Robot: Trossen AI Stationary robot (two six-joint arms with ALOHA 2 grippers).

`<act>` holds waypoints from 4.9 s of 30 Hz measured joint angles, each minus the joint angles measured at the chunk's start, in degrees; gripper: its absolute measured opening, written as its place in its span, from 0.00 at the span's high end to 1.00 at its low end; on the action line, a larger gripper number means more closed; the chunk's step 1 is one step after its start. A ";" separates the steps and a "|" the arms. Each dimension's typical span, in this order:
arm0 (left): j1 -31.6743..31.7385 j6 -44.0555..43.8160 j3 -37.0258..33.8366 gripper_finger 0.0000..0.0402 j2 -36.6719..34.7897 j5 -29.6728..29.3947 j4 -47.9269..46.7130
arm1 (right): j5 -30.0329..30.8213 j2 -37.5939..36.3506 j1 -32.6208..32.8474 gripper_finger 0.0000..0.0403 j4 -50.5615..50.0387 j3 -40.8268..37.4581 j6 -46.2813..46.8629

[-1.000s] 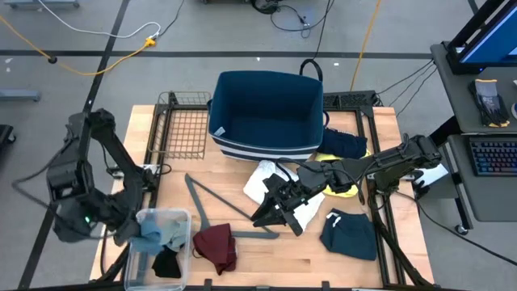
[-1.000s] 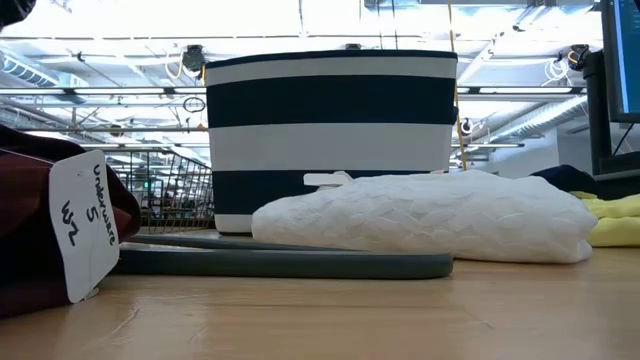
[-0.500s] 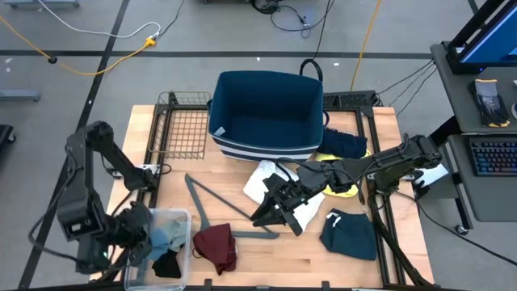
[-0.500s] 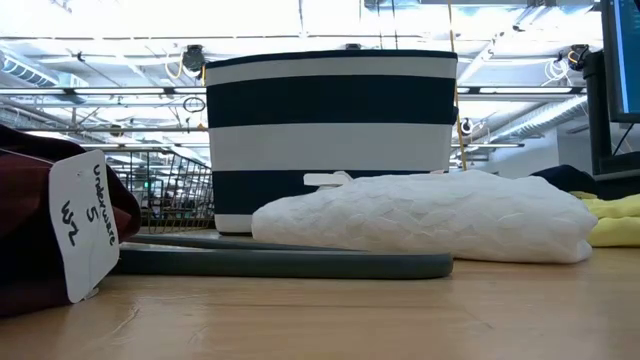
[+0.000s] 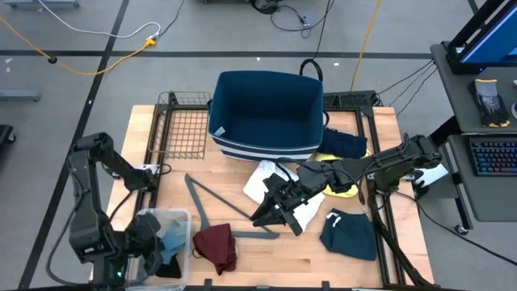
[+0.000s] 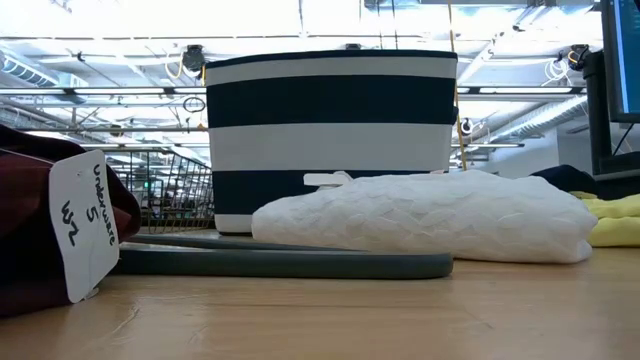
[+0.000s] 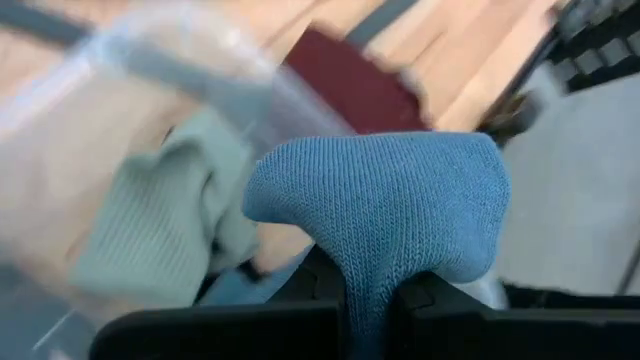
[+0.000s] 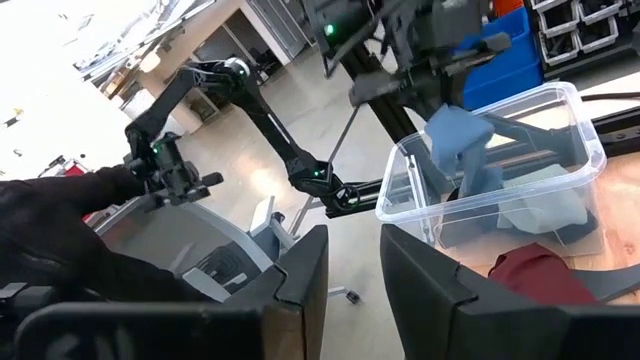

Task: Pick & Place Cloths
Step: Put the blue sock into the transparent bin, then put the dark red boxer into the brown wire basket

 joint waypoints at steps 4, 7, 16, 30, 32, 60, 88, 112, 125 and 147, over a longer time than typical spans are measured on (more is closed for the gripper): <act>-1.15 -1.79 -2.73 0.98 1.57 1.90 0.37 | 0.00 0.00 0.00 0.79 0.01 0.00 0.01; -1.92 -2.92 -4.97 0.98 2.42 3.02 1.12 | 0.00 0.00 0.02 0.79 0.02 0.00 0.01; -2.66 -2.66 -12.44 0.95 2.75 5.73 5.17 | 0.00 0.00 0.02 0.79 0.02 0.00 0.06; -2.56 -2.20 -14.34 0.86 2.75 6.19 5.34 | -0.01 0.00 0.02 0.79 0.02 0.00 1.14; -2.56 -2.20 -14.34 0.77 2.75 6.21 5.33 | -0.01 0.00 0.02 0.79 0.02 0.00 0.65; -0.93 10.17 -5.14 0.23 -4.77 4.76 4.42 | -0.46 -0.02 0.07 0.79 -8.35 -0.02 -11.21; 15.91 57.52 4.42 0.23 -4.47 -10.36 27.93 | -5.05 -0.05 0.32 0.79 -16.27 -0.02 -13.41; 32.09 64.91 4.44 0.23 12.44 18.38 27.07 | 5.84 -1.33 1.53 0.79 -31.35 -0.04 -22.78; 35.70 50.83 4.44 0.23 19.03 27.36 24.94 | 7.39 -12.36 4.13 0.79 -27.13 -8.69 -29.56; 40.63 36.69 4.39 0.23 24.51 27.23 17.24 | 7.15 -29.42 4.18 0.79 -11.01 -29.74 -23.89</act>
